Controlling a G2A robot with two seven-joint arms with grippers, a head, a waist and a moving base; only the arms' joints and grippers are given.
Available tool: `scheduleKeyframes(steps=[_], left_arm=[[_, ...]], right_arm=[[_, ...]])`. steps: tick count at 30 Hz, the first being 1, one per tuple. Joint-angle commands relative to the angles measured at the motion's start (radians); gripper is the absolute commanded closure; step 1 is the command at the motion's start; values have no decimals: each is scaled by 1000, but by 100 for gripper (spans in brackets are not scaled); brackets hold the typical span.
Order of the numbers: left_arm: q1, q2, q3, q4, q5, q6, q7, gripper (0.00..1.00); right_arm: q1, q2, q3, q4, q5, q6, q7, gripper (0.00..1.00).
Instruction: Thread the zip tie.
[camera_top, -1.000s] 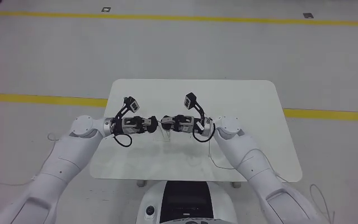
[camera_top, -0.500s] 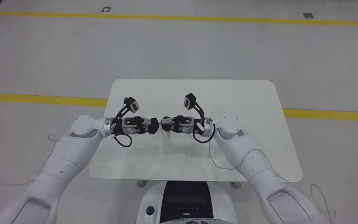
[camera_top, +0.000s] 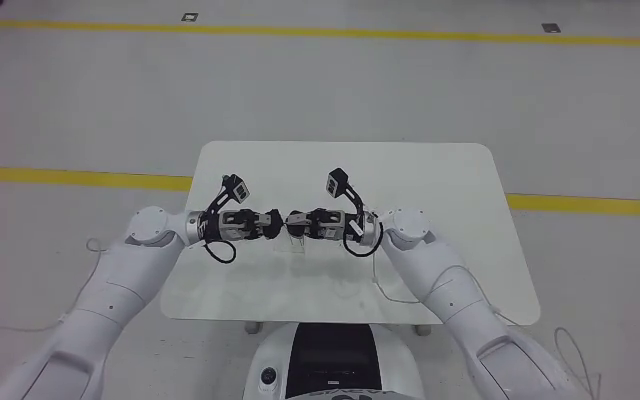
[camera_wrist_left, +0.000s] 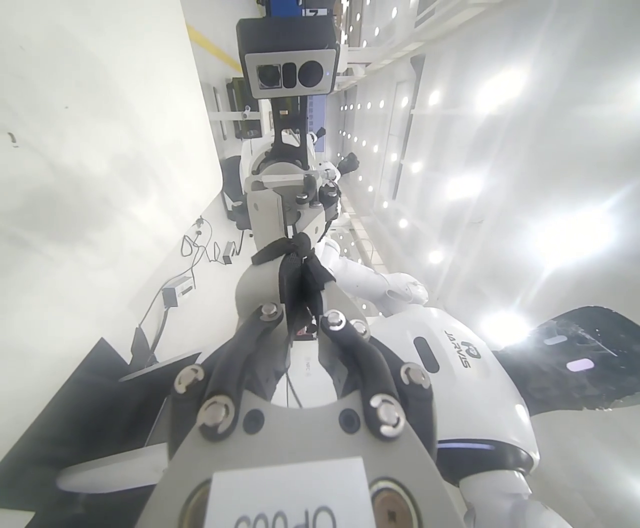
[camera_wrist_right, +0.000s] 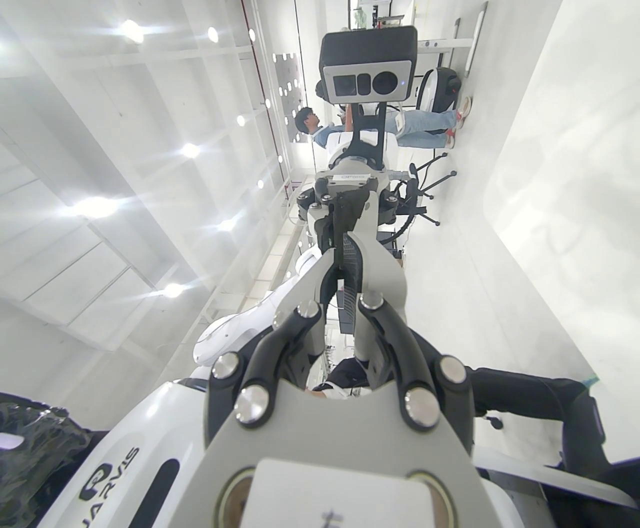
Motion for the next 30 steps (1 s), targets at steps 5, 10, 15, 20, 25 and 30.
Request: scheduleKeyframes(steps=[5, 10, 15, 20, 25, 30], left_arm=[[0, -2, -2, 5, -1, -1, -7, 100], [-1, -4, -5, 11, -4, -3, -13, 100], [-2, -6, -7, 20, -5, -4, -12, 100], [-3, -8, -12, 27, -6, -7, -11, 100], [-2, -9, -15, 28, -5, -7, -13, 100], [-3, -11, -16, 28, -3, -5, -15, 100]], right_arm=[[1, 2, -2, 2, 11, -3, -4, 61], [1, 5, -1, 4, 21, -6, -3, 68], [-1, 9, 0, 0, 31, -12, 4, 78], [-6, 13, 4, -6, 45, -23, 21, 92], [-6, 16, 2, -6, 54, -23, 27, 97], [-1, 16, -8, -1, 59, -18, 29, 96]])
